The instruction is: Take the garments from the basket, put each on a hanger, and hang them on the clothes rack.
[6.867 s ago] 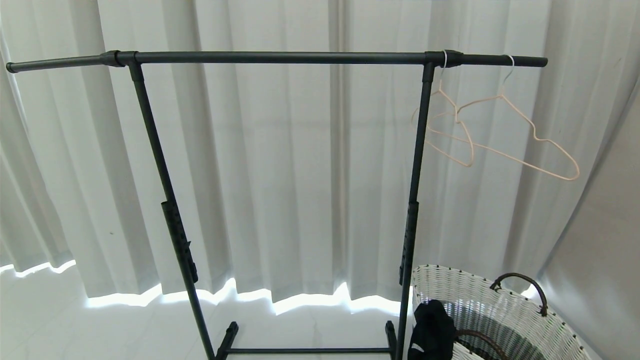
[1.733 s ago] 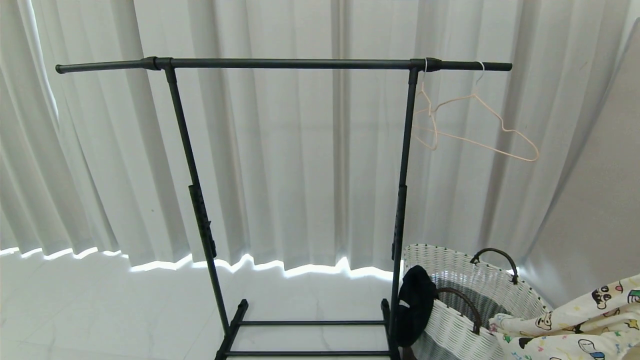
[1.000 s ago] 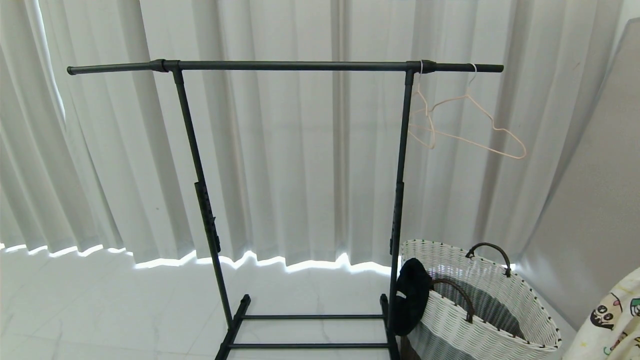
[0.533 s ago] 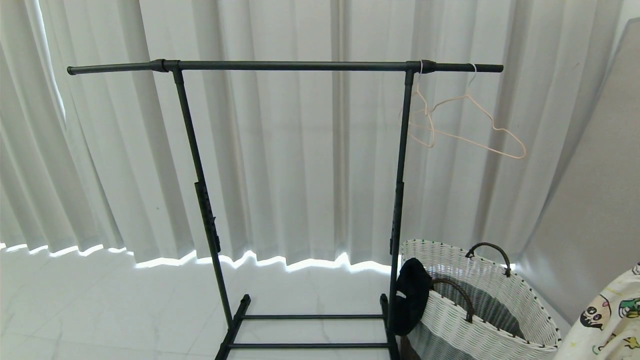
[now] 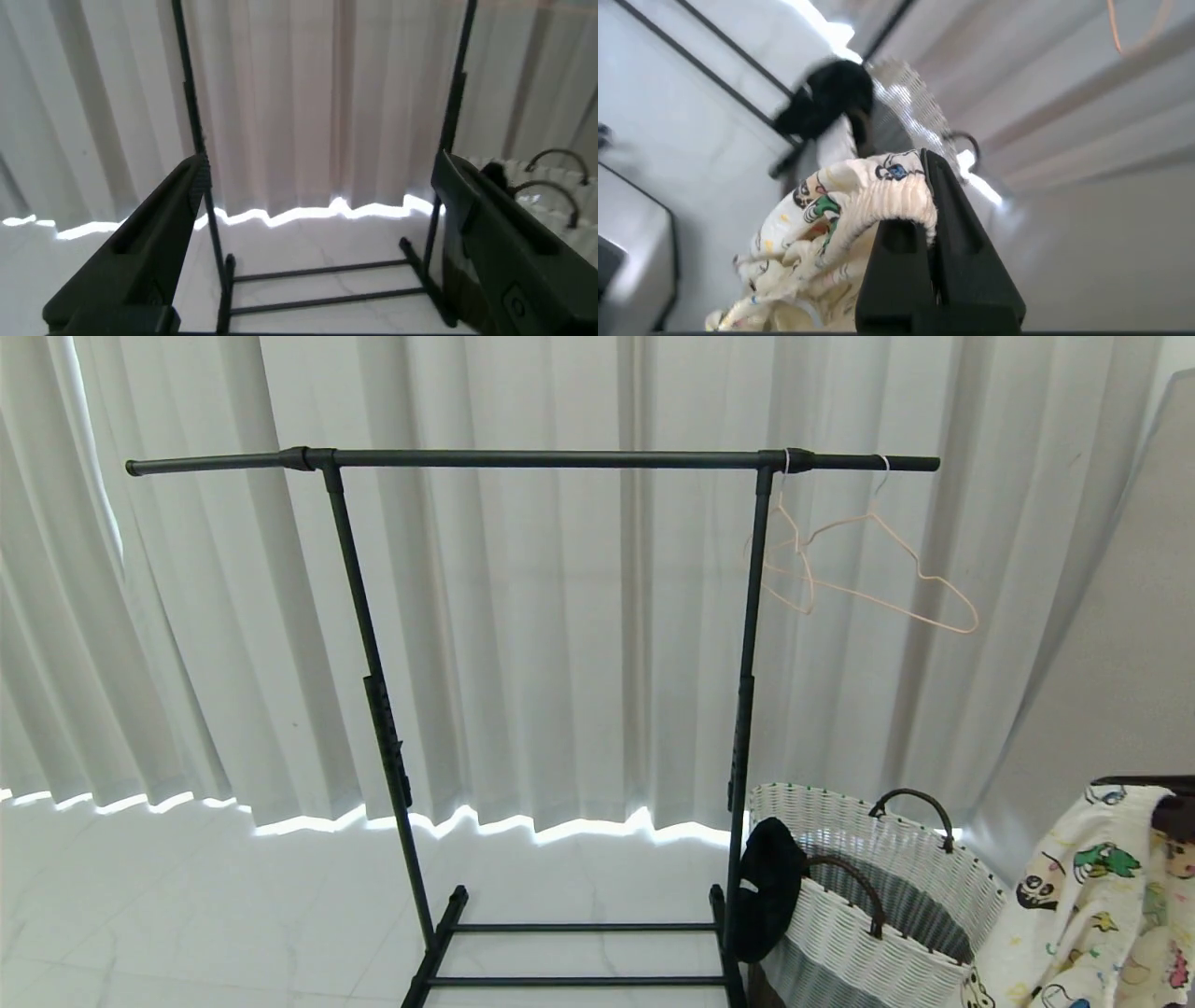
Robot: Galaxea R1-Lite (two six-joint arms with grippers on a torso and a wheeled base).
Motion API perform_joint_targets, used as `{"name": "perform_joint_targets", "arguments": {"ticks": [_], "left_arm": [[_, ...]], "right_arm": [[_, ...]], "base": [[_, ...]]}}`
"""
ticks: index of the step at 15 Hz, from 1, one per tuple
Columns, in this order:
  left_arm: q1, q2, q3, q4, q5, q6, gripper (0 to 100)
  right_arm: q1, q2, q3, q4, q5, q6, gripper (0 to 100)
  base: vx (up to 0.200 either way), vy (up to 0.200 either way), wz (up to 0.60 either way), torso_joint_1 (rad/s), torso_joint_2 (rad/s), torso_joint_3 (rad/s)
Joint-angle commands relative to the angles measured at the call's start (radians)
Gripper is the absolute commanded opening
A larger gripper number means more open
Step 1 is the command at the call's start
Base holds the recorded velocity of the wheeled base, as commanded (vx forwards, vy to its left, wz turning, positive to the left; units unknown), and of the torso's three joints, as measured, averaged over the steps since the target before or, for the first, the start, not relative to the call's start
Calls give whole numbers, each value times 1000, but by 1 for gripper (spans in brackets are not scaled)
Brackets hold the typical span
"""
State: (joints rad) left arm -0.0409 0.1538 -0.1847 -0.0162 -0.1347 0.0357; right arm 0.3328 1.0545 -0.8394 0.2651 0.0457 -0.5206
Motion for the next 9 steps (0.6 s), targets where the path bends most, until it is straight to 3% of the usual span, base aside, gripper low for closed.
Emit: {"name": "perform_joint_targets", "arguments": {"ticks": [1, 2, 4, 5, 6, 9], "left_arm": [[-71, 420, -306, -38, -34, -34, 100], [-122, 477, -338, -36, -43, -33, 100], [-310, 593, -368, -44, -40, -42, 100], [-352, 622, -368, -45, -40, -42, 100], [-430, 693, -369, -61, -40, -43, 100], [-499, 966, -420, -278, -29, -45, 100]], "right_arm": [[91, 124, -95, -3, -3, 67, 0], [107, 164, -133, -10, -3, 103, 0], [190, 246, -205, -64, -6, 197, 0], [223, 271, -227, -76, -10, 218, 0], [292, 325, -280, -86, -32, 248, 0], [348, 452, -425, -121, -81, 260, 0]], "base": [[0, 0, 0, 0, 0, 0], [0, 0, 0, 0, 0, 0], [0, 0, 0, 0, 0, 0], [0, 0, 0, 0, 0, 0], [0, 0, 0, 0, 0, 0], [0, 0, 0, 0, 0, 0]]}}
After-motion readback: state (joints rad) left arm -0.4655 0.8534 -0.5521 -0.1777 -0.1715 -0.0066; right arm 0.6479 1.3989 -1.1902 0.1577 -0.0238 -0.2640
